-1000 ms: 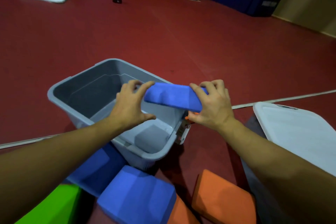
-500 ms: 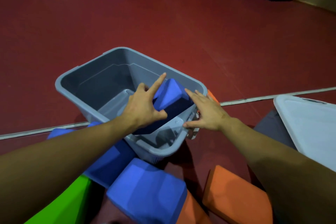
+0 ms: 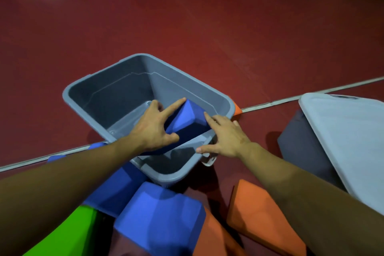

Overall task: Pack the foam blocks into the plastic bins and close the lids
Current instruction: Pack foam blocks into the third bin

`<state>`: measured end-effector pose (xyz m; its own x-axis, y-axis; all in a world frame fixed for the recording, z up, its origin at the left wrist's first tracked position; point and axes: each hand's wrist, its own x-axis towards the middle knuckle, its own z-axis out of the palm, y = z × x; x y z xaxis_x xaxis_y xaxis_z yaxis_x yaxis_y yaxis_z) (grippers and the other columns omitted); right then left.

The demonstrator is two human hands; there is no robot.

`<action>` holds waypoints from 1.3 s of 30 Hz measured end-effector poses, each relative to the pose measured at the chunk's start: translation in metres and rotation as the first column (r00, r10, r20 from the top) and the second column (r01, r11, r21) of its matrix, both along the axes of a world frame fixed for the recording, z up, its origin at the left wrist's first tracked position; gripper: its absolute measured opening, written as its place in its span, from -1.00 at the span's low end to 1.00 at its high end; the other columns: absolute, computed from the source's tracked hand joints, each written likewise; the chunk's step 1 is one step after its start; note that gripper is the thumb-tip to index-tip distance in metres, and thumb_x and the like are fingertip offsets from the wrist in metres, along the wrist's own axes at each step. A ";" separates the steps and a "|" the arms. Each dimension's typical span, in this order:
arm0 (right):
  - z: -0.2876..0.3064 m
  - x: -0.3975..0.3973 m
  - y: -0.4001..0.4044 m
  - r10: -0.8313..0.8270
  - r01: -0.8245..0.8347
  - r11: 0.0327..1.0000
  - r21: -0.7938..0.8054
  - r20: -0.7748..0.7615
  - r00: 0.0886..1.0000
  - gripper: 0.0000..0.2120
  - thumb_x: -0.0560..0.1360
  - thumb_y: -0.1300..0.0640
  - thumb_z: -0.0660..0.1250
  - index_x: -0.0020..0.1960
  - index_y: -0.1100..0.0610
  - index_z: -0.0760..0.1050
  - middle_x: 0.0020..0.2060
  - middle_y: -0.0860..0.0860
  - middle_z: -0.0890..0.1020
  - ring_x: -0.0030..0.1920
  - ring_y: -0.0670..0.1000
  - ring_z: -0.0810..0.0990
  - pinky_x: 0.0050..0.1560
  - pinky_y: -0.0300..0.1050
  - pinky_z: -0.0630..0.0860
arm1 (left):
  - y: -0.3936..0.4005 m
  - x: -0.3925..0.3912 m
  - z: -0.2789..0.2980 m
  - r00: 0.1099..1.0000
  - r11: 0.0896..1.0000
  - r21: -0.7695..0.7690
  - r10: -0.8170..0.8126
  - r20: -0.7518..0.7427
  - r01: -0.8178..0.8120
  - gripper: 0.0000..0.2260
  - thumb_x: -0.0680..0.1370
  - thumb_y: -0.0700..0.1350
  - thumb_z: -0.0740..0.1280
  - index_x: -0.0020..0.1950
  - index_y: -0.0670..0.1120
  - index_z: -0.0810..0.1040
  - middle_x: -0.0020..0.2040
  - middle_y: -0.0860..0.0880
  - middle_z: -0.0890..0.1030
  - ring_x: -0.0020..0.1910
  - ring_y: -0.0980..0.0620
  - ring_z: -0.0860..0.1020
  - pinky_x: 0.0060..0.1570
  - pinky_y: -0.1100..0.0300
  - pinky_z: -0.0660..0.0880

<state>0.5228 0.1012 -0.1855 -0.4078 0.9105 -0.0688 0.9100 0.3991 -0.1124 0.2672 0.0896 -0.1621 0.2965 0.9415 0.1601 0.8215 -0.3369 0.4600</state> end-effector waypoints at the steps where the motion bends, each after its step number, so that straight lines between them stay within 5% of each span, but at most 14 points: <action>1: -0.001 0.002 -0.009 -0.021 0.022 1.000 0.020 -0.008 1.000 0.29 0.09 -0.72 -0.03 0.61 0.03 -0.11 0.37 0.04 0.33 0.37 0.09 0.31 0.30 0.08 0.31 | -0.001 0.002 0.002 0.999 0.999 0.009 -0.032 -0.012 0.032 -0.11 0.28 0.15 0.35 0.50 0.42 -0.06 0.04 -0.05 0.25 -0.08 -0.02 0.34 -0.09 0.10 0.44; 6: 0.000 0.011 -0.045 -0.098 0.098 0.993 0.068 -0.011 0.995 0.30 0.09 -0.72 -0.06 0.61 0.06 -0.08 0.23 0.04 0.42 0.22 0.09 0.43 0.22 0.04 0.42 | -0.007 0.014 0.005 0.982 0.986 0.040 -0.159 -0.101 0.164 -0.09 0.33 0.08 0.37 0.56 0.32 -0.08 0.06 -0.07 0.24 -0.09 -0.04 0.35 -0.15 0.15 0.37; 10: 0.006 0.029 -0.044 -0.077 0.113 0.975 0.193 -0.186 0.980 0.05 0.24 -0.67 -0.04 0.47 0.02 0.36 0.15 -0.01 0.57 0.16 0.07 0.53 0.16 0.03 0.44 | -0.001 0.026 0.006 0.992 0.997 0.005 -0.071 -0.103 0.071 -0.07 0.39 0.07 0.42 0.54 0.36 -0.16 0.10 -0.06 0.24 -0.14 -0.07 0.41 -0.12 0.14 0.39; 13: 0.010 0.054 -0.019 -0.218 0.341 0.903 0.261 -0.404 0.888 -0.17 0.34 -0.57 0.05 0.26 0.02 0.56 0.08 -0.02 0.63 0.11 0.05 0.56 0.11 0.03 0.47 | 0.015 0.028 0.007 0.998 0.998 -0.021 -0.053 -0.038 0.052 -0.09 0.36 0.12 0.37 0.52 0.40 -0.16 0.05 -0.07 0.25 -0.16 -0.04 0.38 -0.10 0.18 0.34; 15: 0.011 0.076 0.004 -0.342 0.532 0.828 0.177 -0.593 0.729 -0.28 0.34 -0.50 0.16 0.16 0.03 0.62 -0.04 -0.02 0.66 -0.01 0.02 0.61 0.04 0.00 0.53 | 0.033 0.031 0.003 0.999 0.999 -0.034 -0.031 0.015 0.032 -0.09 0.32 0.12 0.34 0.51 0.42 -0.13 0.02 -0.08 0.26 -0.16 -0.03 0.38 -0.10 0.15 0.37; 18: -0.001 0.111 0.042 -0.497 0.677 0.736 -0.021 -0.695 0.519 -0.29 0.29 -0.47 0.20 0.15 0.03 0.61 -0.12 -0.04 0.66 -0.03 0.01 0.62 0.04 -0.08 0.52 | 0.061 0.039 -0.008 0.997 0.996 -0.080 -0.020 0.072 0.026 -0.11 0.31 0.08 0.38 0.50 0.43 -0.06 -0.02 -0.08 0.28 -0.17 0.04 0.37 -0.12 0.14 0.36; 23: -0.048 0.128 0.090 -0.577 0.653 0.747 -0.126 -0.611 0.542 -0.43 0.39 -0.34 0.34 0.23 0.03 0.57 0.01 0.03 0.68 0.09 0.07 0.61 0.09 -0.12 0.47 | 0.080 0.051 -0.035 0.989 0.988 -0.153 0.017 0.145 0.005 -0.09 0.25 0.11 0.36 0.49 0.43 -0.03 -0.04 -0.09 0.33 -0.10 -0.09 0.41 -0.16 0.12 0.35; 26: -0.067 0.122 0.111 -0.578 0.595 0.776 -0.207 -0.610 0.542 -0.26 0.29 -0.43 0.24 0.26 0.05 0.54 0.02 0.08 0.66 0.08 0.08 0.59 0.08 -0.11 0.44 | 0.080 0.053 -0.043 0.981 0.981 -0.196 0.025 0.192 0.014 -0.09 0.24 0.08 0.37 0.49 0.43 -0.01 -0.07 -0.04 0.34 -0.10 0.03 0.40 -0.19 0.21 0.33; 30: -0.089 0.124 0.142 -0.641 0.578 0.738 -0.349 -0.631 0.437 -0.29 0.30 -0.32 0.28 0.33 0.05 0.49 0.08 0.08 0.63 0.11 0.05 0.57 0.08 -0.20 0.40 | 0.081 0.056 -0.050 0.966 0.972 -0.236 0.056 0.252 0.006 -0.08 0.18 0.13 0.33 0.47 0.46 0.00 0.01 -0.10 0.41 0.02 -0.06 0.41 -0.01 0.07 0.42; 35: -0.124 0.140 0.175 -0.703 0.613 0.663 -0.430 -0.638 0.313 -0.25 0.34 -0.25 0.45 0.44 0.02 0.38 0.32 0.10 0.53 0.32 0.11 0.49 0.35 0.02 0.39 | 0.082 0.058 -0.062 0.943 0.959 -0.284 0.083 0.323 0.013 -0.07 0.18 0.06 0.37 0.48 0.42 0.05 0.08 -0.12 0.44 0.05 -0.10 0.44 0.07 -0.12 0.51; 39: -0.147 0.145 0.188 -0.741 0.598 0.629 -0.496 -0.616 0.268 -0.07 0.25 -0.27 0.50 0.51 -0.03 0.25 0.39 0.12 0.46 0.39 0.11 0.42 0.39 0.07 0.35 | 0.081 0.057 -0.071 0.932 0.948 -0.319 0.098 0.350 0.020 -0.04 0.24 -0.13 0.47 0.47 0.41 0.08 0.13 -0.04 0.41 0.10 -0.04 0.47 -0.05 0.08 0.52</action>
